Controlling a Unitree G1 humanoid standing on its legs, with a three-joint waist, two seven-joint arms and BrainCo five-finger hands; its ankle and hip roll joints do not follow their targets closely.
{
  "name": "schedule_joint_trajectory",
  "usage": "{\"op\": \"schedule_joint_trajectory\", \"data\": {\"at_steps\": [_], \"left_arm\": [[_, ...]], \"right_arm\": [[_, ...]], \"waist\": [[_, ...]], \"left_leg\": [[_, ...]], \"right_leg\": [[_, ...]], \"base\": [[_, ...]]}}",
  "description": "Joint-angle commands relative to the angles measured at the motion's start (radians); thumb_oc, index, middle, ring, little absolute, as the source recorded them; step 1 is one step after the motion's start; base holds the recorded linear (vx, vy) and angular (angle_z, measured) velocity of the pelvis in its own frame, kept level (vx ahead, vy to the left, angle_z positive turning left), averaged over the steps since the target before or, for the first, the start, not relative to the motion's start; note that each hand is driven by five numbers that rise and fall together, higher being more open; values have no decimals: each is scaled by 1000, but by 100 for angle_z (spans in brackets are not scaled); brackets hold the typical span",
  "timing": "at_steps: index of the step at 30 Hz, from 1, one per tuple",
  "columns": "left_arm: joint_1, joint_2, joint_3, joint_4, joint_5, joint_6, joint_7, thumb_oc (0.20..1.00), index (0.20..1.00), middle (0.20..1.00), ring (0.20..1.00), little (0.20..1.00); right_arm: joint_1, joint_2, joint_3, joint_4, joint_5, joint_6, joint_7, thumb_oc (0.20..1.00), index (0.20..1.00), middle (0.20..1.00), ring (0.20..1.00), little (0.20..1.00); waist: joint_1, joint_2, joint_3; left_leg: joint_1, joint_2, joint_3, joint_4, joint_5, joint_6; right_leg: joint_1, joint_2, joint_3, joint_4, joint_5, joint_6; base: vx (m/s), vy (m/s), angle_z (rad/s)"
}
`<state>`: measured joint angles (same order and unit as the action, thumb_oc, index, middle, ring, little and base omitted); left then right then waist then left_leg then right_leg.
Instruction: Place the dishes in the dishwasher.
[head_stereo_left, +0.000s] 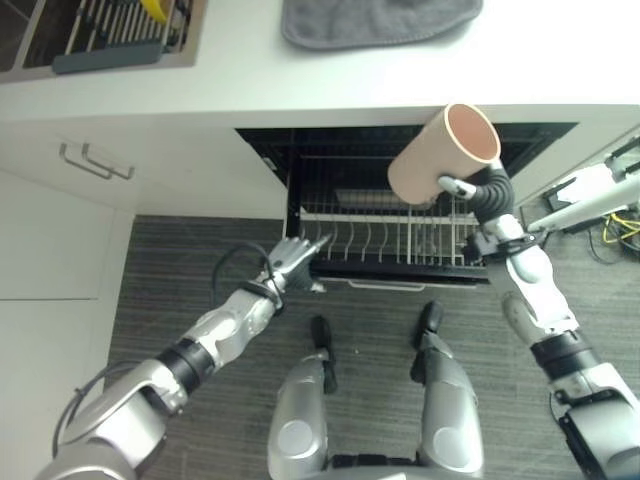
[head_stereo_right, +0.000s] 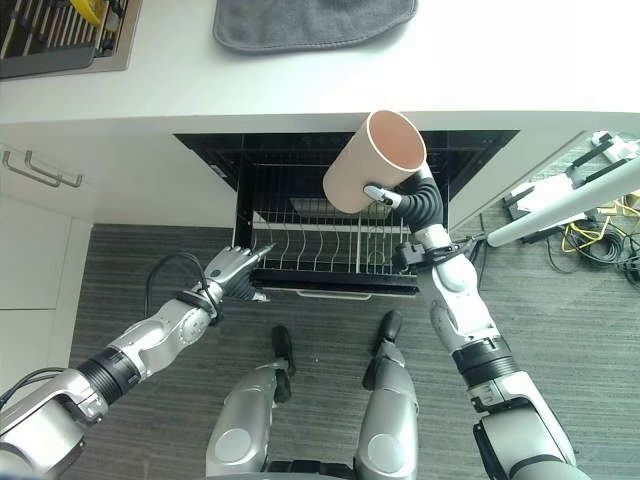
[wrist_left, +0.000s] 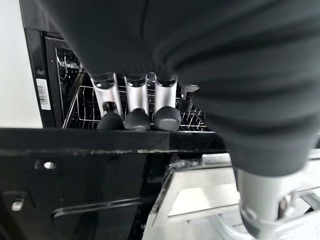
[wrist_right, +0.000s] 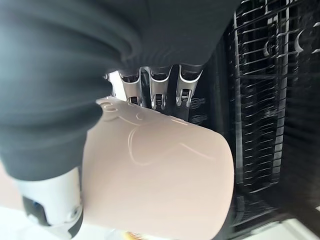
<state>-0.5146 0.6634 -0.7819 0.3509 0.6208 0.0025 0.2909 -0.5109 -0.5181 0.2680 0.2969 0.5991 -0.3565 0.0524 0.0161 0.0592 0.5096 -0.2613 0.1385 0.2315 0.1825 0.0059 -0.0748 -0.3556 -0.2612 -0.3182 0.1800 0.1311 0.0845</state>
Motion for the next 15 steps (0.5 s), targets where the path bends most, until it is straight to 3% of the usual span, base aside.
{"op": "schedule_joint_trajectory", "data": {"at_steps": [1, 15], "left_arm": [[71, 52, -4, -62, 53, 27, 7, 1000, 1000, 1000, 1000, 1000], [14, 128, -20, -109, 15, 35, 3, 1000, 1000, 1000, 1000, 1000]], "right_arm": [[-103, -23, -81, 85, 12, -14, -90, 200, 200, 200, 200, 200], [-191, -86, -84, 387, 12, -65, -111, 200, 200, 200, 200, 200]], "waist": [[55, 5, 10], [86, 24, 10]], "left_leg": [[-24, -50, 31, 87, -36, 48], [-94, -58, 30, 106, -39, 57]], "right_leg": [[32, -4, 3, 187, -167, 63], [-37, -9, -5, 222, -164, 66]], "base": [[0, 0, 0], [-30, 2, 5]]}}
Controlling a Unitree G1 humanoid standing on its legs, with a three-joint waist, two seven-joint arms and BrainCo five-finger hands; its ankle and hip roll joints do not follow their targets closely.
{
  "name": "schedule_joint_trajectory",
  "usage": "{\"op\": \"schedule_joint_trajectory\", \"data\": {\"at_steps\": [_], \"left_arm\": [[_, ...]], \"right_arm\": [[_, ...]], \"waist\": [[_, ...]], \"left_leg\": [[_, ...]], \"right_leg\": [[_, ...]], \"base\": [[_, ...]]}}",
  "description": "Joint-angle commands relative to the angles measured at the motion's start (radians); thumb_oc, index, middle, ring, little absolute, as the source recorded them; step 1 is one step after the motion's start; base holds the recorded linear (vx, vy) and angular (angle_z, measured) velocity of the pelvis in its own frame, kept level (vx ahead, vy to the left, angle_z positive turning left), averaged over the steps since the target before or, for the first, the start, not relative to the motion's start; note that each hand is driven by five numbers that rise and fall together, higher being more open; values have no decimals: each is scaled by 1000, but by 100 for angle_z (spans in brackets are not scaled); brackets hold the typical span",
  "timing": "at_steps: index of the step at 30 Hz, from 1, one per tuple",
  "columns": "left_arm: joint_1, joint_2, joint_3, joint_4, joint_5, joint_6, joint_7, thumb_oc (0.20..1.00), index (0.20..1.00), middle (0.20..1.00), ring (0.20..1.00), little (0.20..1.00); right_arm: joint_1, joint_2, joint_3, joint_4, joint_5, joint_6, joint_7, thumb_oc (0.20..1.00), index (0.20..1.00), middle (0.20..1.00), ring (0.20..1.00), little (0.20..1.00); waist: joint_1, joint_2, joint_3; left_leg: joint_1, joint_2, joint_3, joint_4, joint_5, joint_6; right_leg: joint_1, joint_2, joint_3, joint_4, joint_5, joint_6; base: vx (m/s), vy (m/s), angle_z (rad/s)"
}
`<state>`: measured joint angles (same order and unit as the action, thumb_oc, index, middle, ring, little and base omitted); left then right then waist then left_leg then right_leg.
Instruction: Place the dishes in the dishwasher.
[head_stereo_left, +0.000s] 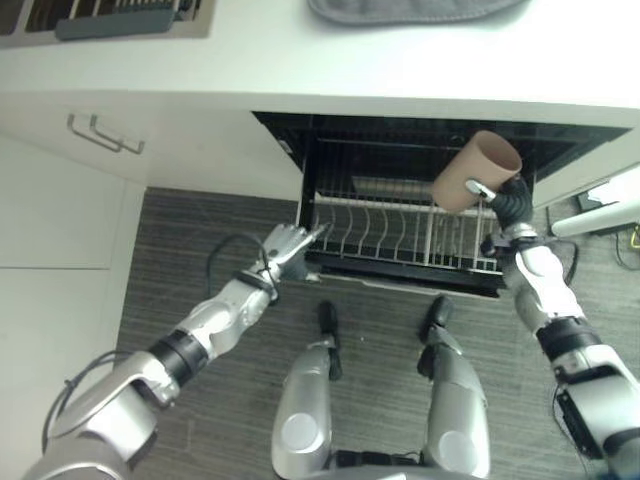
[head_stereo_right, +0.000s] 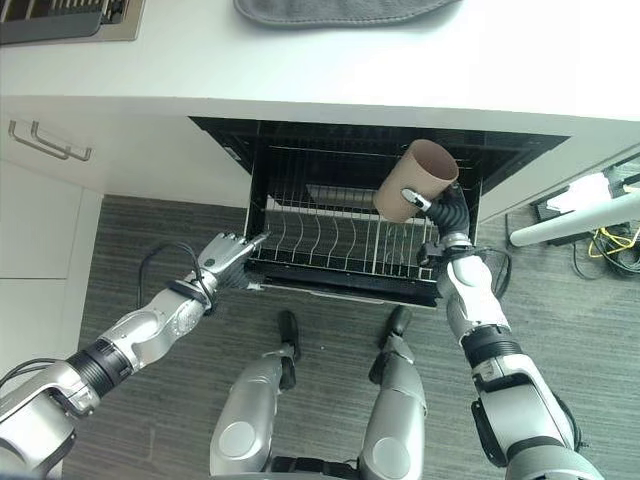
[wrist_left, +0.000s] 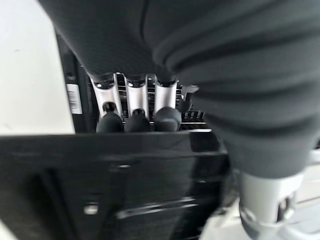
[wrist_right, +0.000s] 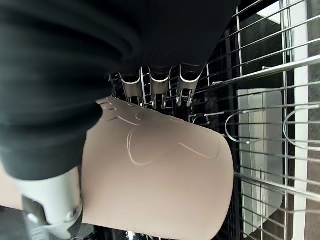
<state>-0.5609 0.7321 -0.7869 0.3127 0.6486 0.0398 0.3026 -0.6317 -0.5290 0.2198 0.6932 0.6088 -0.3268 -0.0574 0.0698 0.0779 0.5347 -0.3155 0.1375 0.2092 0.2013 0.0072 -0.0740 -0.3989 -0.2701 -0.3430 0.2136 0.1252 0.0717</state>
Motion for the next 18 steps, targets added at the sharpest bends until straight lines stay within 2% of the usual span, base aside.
{"op": "schedule_joint_trajectory", "data": {"at_steps": [1, 6, 13, 15, 18], "left_arm": [[57, 60, -17, -73, -15, -1, -10, 1000, 1000, 1000, 1000, 1000], [44, 78, -30, -87, -22, -5, -11, 1000, 1000, 1000, 1000, 1000], [-6, 104, -70, -103, -24, -26, -35, 1000, 1000, 1000, 1000, 1000], [-11, 104, -75, -103, -24, -26, -35, 1000, 1000, 1000, 1000, 1000], [-33, 101, -96, -104, -22, -24, -38, 1000, 1000, 1000, 1000, 1000]], "right_arm": [[-73, -77, -34, 2, 1, -95, -4, 200, 200, 200, 200, 200], [-111, -103, -17, 99, -9, -75, -10, 200, 200, 200, 200, 200], [-255, -129, 57, 235, -76, 76, -55, 200, 200, 200, 200, 200], [-273, -130, 65, 250, -79, 83, -59, 200, 200, 200, 200, 200], [-360, -124, 106, 295, -127, 171, -103, 200, 200, 200, 200, 200]], "waist": [[33, 5, -15], [44, 8, -15], [66, 14, -15], [68, 14, -15], [77, 19, -15]], "left_leg": [[-44, -57, 53, 89, -41, 56], [-66, -58, 51, 97, -41, 58], [-83, -56, 58, 78, -29, 55], [-82, -56, 58, 75, -27, 55], [-86, -57, 61, 65, -22, 53]], "right_leg": [[3, -1, 20, 190, -158, 79], [-16, 0, 22, 197, -155, 80], [-34, 5, 14, 194, -149, 80], [-34, 6, 14, 194, -150, 79], [-38, 13, 12, 192, -152, 78]], "base": [[0, 0, 0], [-5, 0, 1], [-3, 0, 0], [0, 0, 0], [-10, 5, -1]]}}
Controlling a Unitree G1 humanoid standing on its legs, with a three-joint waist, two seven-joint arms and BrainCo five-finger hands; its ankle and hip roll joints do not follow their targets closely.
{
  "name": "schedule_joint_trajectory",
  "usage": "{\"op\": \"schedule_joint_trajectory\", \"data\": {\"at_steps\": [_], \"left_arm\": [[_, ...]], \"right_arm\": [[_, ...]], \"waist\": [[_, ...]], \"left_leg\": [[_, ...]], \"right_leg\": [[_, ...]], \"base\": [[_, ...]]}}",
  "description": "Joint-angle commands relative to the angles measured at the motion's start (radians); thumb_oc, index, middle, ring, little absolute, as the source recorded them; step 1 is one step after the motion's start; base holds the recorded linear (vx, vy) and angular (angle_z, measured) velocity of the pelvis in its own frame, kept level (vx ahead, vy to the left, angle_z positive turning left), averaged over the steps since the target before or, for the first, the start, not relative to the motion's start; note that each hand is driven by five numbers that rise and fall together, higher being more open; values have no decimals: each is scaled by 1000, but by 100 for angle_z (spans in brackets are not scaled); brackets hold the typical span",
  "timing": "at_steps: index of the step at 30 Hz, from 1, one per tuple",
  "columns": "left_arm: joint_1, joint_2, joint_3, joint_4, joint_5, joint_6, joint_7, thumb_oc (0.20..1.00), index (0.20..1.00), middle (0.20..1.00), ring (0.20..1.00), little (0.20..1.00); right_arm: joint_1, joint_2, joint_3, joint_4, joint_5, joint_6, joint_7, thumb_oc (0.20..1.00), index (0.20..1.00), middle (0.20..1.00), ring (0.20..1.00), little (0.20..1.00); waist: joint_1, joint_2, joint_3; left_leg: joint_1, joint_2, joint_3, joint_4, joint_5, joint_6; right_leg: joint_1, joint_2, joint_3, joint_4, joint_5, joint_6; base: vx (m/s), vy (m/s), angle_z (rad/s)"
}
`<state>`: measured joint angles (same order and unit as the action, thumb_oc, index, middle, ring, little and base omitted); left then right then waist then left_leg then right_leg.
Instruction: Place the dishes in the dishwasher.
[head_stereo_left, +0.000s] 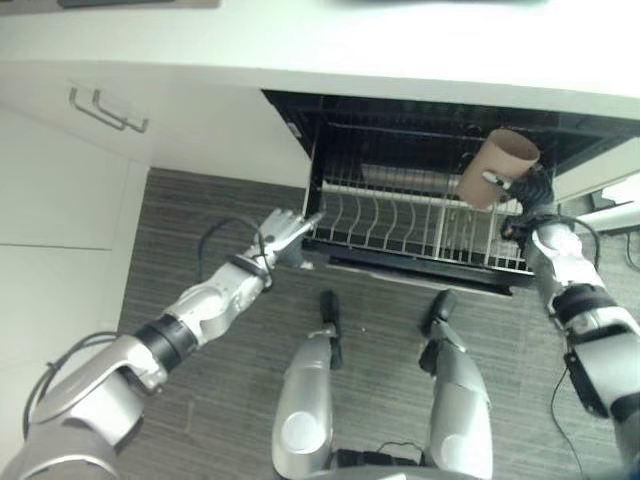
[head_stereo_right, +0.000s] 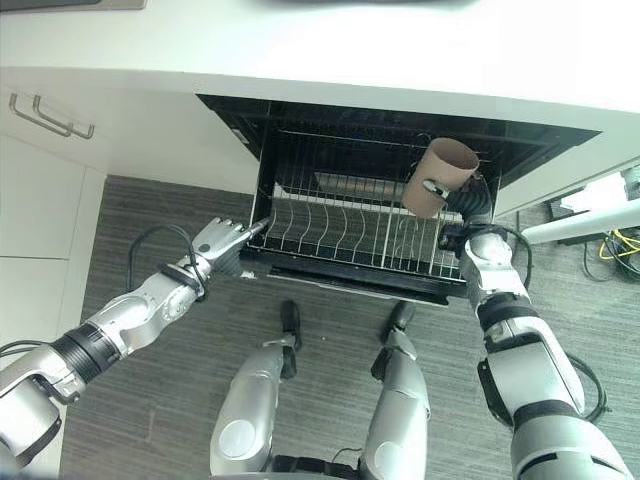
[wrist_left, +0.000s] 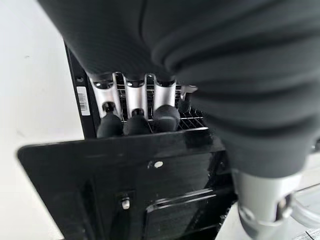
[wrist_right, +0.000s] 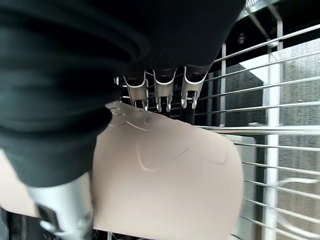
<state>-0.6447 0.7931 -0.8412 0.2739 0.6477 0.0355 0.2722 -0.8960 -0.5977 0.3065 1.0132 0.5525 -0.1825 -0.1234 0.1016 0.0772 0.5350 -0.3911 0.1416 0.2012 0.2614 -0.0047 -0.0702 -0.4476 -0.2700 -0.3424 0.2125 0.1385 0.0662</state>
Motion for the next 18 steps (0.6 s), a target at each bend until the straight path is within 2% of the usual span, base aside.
{"op": "schedule_joint_trajectory", "data": {"at_steps": [1, 9, 14, 18], "left_arm": [[46, 36, -47, -60, -22, -19, -4, 1000, 1000, 1000, 1000, 1000], [46, -8, -78, -25, 13, -38, 15, 1000, 1000, 1000, 1000, 1000], [36, -30, -105, -13, 32, -35, 28, 1000, 1000, 1000, 1000, 1000], [22, -41, -122, -3, 39, -29, 38, 1000, 1000, 1000, 1000, 1000]], "right_arm": [[-118, -53, 31, -11, -74, 53, -37, 200, 200, 200, 200, 200], [-188, -18, 69, 86, -95, 167, -51, 200, 200, 200, 200, 200], [-216, 1, 88, 145, -138, 191, -44, 200, 200, 200, 200, 200], [-236, 19, 119, 170, -189, 256, -43, 200, 200, 200, 200, 200]], "waist": [[46, 20, -15], [57, 26, -15], [62, 31, -15], [63, 36, -15]], "left_leg": [[-12, -61, 70, 3, -8, 49], [-8, -62, 73, -7, 0, 46], [-9, -63, 74, -12, 3, 45], [-14, -64, 80, -13, 5, 43]], "right_leg": [[8, 14, 12, 194, -165, 83], [14, 18, 8, 190, -167, 79], [11, 18, 5, 191, -167, 79], [5, 17, 3, 196, -168, 77]], "base": [[0, 0, 0], [0, 0, 0], [0, 0, 0], [-1, 11, -2]]}}
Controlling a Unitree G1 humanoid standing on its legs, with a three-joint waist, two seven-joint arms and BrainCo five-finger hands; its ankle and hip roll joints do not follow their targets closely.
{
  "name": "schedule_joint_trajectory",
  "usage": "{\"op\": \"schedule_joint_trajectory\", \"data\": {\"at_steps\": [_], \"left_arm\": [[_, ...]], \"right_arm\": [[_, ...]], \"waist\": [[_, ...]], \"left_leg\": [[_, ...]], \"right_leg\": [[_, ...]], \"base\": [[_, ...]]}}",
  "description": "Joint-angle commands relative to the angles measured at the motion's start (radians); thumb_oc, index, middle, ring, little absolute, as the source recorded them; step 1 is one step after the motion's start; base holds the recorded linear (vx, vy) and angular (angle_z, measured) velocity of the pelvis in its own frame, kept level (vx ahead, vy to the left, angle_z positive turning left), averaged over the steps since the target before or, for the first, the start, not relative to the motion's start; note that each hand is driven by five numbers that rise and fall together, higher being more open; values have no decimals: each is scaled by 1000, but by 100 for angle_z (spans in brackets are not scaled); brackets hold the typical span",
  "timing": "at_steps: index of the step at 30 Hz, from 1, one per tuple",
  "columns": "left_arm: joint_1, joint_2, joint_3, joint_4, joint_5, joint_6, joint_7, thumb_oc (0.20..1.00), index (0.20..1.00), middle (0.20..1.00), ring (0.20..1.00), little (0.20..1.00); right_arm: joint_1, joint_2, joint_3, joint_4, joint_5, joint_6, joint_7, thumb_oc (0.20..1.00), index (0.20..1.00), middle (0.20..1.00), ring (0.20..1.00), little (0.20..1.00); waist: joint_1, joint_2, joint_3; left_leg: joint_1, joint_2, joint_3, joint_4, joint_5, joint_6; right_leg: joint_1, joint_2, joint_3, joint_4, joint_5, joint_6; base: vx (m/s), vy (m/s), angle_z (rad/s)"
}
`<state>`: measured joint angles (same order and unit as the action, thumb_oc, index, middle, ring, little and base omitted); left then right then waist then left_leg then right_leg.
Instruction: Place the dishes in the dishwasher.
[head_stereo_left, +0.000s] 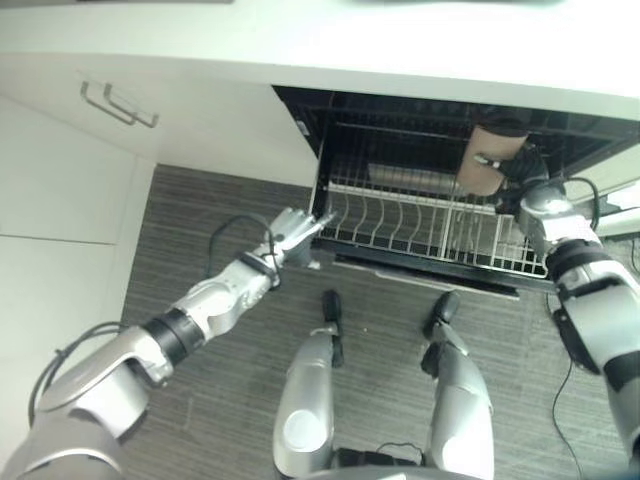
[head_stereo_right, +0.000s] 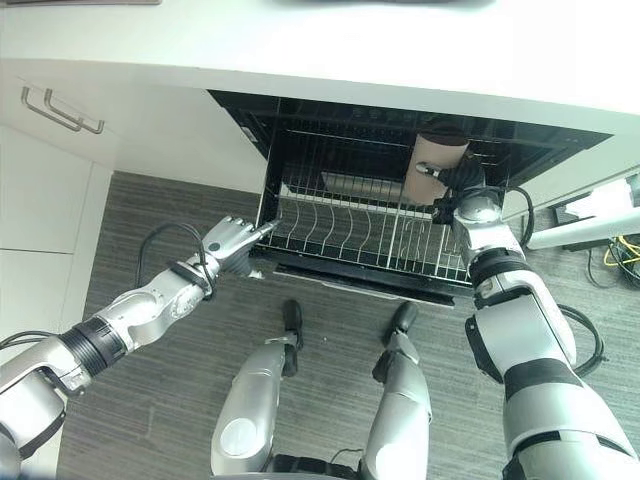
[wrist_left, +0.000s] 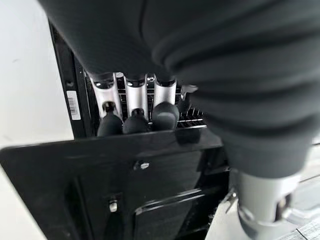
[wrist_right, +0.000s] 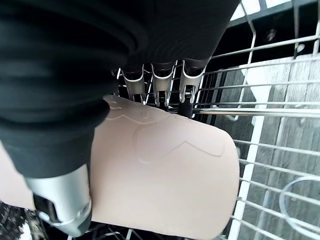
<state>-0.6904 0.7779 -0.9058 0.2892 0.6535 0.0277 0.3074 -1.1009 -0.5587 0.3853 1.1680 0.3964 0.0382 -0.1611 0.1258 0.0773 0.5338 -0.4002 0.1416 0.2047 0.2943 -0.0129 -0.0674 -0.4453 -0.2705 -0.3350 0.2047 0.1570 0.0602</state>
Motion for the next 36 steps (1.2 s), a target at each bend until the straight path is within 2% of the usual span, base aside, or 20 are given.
{"op": "schedule_joint_trajectory", "data": {"at_steps": [1, 5, 6, 7, 11, 15, 17, 22, 24, 25, 27, 31, 35, 36], "left_arm": [[64, -30, -63, -16, 32, -17, 5, 1000, 1000, 1000, 1000, 1000], [46, -38, -72, -11, 27, -7, 6, 1000, 1000, 1000, 1000, 1000], [43, -38, -72, -9, 25, -8, 6, 1000, 1000, 1000, 1000, 1000], [37, -40, -74, -9, 21, -4, 4, 1000, 1000, 1000, 1000, 1000], [34, -50, -85, -6, 22, 0, 12, 1000, 1000, 1000, 1000, 1000], [41, -58, -88, 8, 32, -10, 26, 1000, 1000, 1000, 1000, 1000], [50, -62, -86, 10, 36, -7, 31, 1000, 1000, 1000, 1000, 1000], [71, -97, -87, 34, 55, 0, 56, 1000, 1000, 1000, 1000, 1000], [77, -110, -90, 46, 65, 2, 65, 1000, 1000, 1000, 1000, 1000], [79, -116, -84, 59, 73, -7, 73, 1000, 1000, 1000, 1000, 1000], [90, -120, -84, 64, 77, -12, 76, 1000, 1000, 1000, 1000, 1000], [107, -131, -80, 64, 93, -16, 74, 1000, 1000, 1000, 1000, 1000], [128, -143, -75, 60, 110, -3, 76, 1000, 1000, 1000, 1000, 1000], [133, -150, -69, 58, 116, 2, 72, 1000, 1000, 1000, 1000, 1000]], "right_arm": [[-33, -11, 46, 21, -23, 46, -21, 200, 200, 200, 200, 200], [-50, 4, 42, 36, -52, 108, -60, 200, 200, 200, 200, 200], [-52, 5, 43, 40, -63, 120, -74, 398, 398, 398, 398, 398], [-57, 6, 52, 56, -76, 149, -118, 1000, 1000, 1000, 1000, 1000], [-71, 3, 56, 97, -60, 149, -181, 1000, 1000, 1000, 1000, 1000], [-76, 7, 53, 105, -78, 182, -244, 1000, 1000, 1000, 1000, 1000], [-70, 8, 50, 109, -105, 200, -319, 1000, 1000, 1000, 1000, 1000], [-60, 19, 34, 131, -116, 178, -470, 1000, 1000, 1000, 1000, 1000], [-67, 21, 27, 133, -102, 170, -500, 1000, 1000, 1000, 1000, 1000], [-75, 24, 21, 134, -80, 170, -516, 1000, 1000, 1000, 1000, 1000], [-66, 28, 15, 133, -64, 173, -536, 1000, 1000, 1000, 1000, 1000], [-61, 35, 7, 135, -17, 179, -596, 1000, 1000, 1000, 1000, 1000], [-48, 48, -40, 136, 135, 91, -628, 1000, 1000, 1000, 1000, 1000], [-38, 68, -63, 114, 161, 40, -641, 1000, 1000, 1000, 1000, 1000]], "waist": [[38, 37, -14], [38, 41, -14], [38, 42, -14], [40, 44, -14], [44, 52, -14], [44, 56, -14], [43, 57, -14], [41, 61, -14], [41, 64, -14], [40, 67, -14], [40, 68, -14], [41, 70, -14], [39, 73, -14], [37, 72, -14]], "left_leg": [[-6, -64, 78, -45, 14, 40], [-9, -65, 81, -51, 15, 38], [-11, -66, 82, -52, 16, 38], [-11, -67, 82, -54, 18, 37], [-15, -70, 83, -62, 23, 34], [-15, -73, 86, -70, 24, 33], [-14, -72, 89, -70, 24, 34], [5, -75, 83, -64, -2, 28], [4, -76, 84, -64, -3, 29], [-11, -72, 100, -64, 14, 36], [7, -77, 87, -57, -10, 27], [13, -77, 90, -55, -15, 28], [19, -76, 93, -57, -17, 29], [18, -76, 94, -57, -16, 30]], "right_leg": [[2, 18, -3, 204, -186, 83], [-4, 20, -2, 201, -185, 83], [-6, 20, -2, 200, -185, 83], [-5, 20, -3, 197, -183, 83], [-9, 19, -5, 193, -179, 86], [-12, 19, -6, 189, -176, 88], [-15, 20, -4, 191, -177, 88], [-3, 18, 13, 200, -197, 102], [-3, 19, 14, 199, -198, 101], [-16, 17, -1, 196, -182, 91], [-2, 15, 15, 207, -204, 102], [2, 12, 15, 211, -209, 101], [3, 14, 18, 214, -212, 99], [1, 17, 20, 214, -214, 97]], "base": [[-2, 20, -6], [-10, 9, -8], [-16, 10, -9], [-11, 8, -5], [0, 0, 0], [0, 0, 0], [0, 0, 0], [28, 9, -2], [-42, 0, 0], [0, 0, 0], [41, 5, -1], [3, 2, -1], [8, 4, 0], [0, 0, 0]]}}
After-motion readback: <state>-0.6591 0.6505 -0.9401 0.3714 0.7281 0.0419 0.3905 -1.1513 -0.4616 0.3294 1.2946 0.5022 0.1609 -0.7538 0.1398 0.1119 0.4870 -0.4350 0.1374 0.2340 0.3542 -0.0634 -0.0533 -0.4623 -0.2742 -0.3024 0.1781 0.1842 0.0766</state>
